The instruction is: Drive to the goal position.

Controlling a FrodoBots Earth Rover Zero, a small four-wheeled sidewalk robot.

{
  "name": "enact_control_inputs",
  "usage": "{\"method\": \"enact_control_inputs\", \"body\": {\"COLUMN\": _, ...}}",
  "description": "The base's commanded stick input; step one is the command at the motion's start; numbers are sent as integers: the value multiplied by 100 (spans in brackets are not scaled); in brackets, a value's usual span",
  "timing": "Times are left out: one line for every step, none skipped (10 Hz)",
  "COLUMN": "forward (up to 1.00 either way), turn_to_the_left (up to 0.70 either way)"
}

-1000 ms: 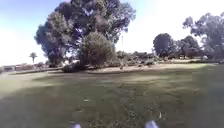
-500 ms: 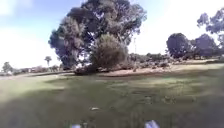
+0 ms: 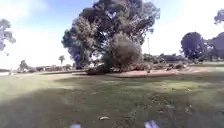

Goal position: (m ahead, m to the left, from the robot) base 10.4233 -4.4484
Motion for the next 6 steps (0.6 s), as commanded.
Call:
{"method": "enact_control_inputs", "body": {"forward": 70, "turn_to_the_left": 11}}
{"method": "enact_control_inputs", "body": {"forward": 70, "turn_to_the_left": 2}}
{"method": "enact_control_inputs", "body": {"forward": 70, "turn_to_the_left": 1}}
{"method": "enact_control_inputs", "body": {"forward": 70, "turn_to_the_left": 0}}
{"method": "enact_control_inputs", "body": {"forward": 70, "turn_to_the_left": 0}}
{"method": "enact_control_inputs", "body": {"forward": 70, "turn_to_the_left": 0}}
